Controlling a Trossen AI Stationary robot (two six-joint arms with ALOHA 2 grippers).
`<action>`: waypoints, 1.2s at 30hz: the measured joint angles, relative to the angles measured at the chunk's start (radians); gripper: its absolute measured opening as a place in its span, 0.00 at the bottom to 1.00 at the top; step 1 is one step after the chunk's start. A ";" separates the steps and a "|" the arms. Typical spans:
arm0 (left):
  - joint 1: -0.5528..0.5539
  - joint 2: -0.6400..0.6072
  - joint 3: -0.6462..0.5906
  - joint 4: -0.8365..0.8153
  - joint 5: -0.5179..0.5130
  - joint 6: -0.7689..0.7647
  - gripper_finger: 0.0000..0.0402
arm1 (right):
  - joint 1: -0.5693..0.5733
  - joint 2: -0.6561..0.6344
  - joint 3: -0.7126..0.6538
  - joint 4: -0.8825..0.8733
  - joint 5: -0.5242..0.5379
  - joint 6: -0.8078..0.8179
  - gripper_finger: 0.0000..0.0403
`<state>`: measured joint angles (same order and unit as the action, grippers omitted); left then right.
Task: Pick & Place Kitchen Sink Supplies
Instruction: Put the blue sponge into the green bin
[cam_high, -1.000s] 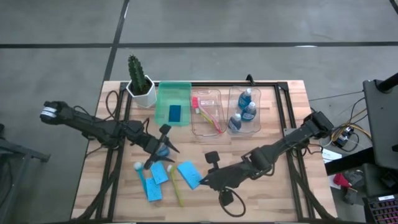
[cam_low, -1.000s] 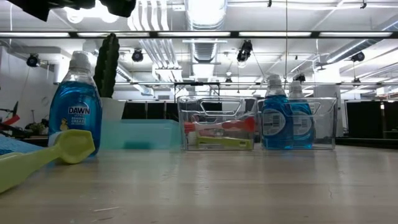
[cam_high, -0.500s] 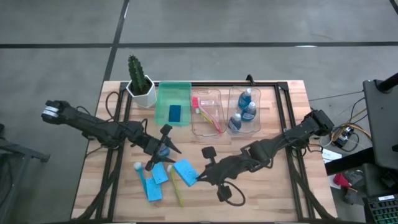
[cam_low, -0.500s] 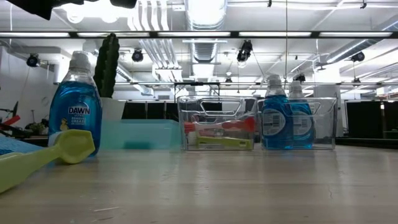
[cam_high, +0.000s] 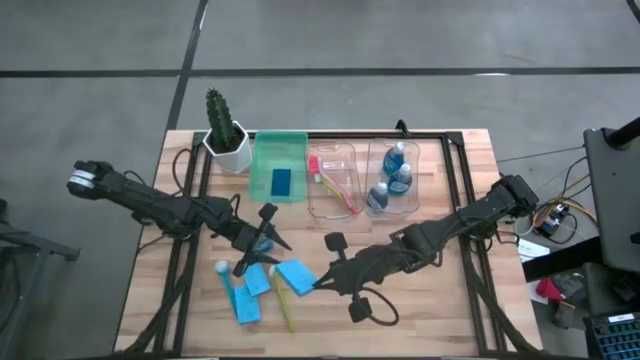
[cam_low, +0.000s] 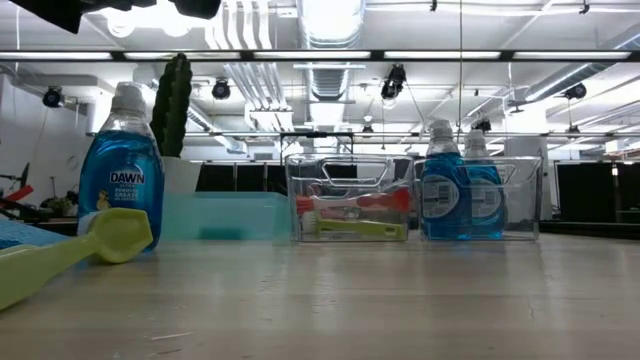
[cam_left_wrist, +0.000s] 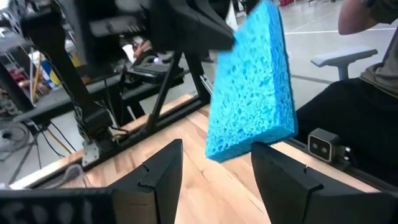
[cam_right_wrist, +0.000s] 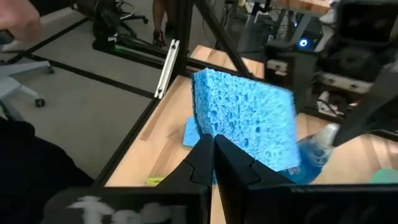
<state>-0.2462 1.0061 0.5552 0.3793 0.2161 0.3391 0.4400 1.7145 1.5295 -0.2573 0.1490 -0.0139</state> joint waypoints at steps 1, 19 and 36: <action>0.000 0.000 0.000 -0.009 0.000 -0.002 0.47 | 0.000 -0.004 0.000 0.000 -0.001 0.002 0.02; -0.011 0.000 -0.002 0.032 0.009 -0.008 0.47 | -0.011 -0.010 0.000 0.002 0.008 0.023 0.02; -0.009 0.000 -0.002 0.047 -0.015 -0.080 0.19 | -0.039 -0.010 -0.002 0.010 0.010 0.057 0.02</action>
<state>-0.2556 1.0065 0.5529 0.4263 0.2009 0.2592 0.4007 1.7042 1.5280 -0.2472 0.1589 0.0432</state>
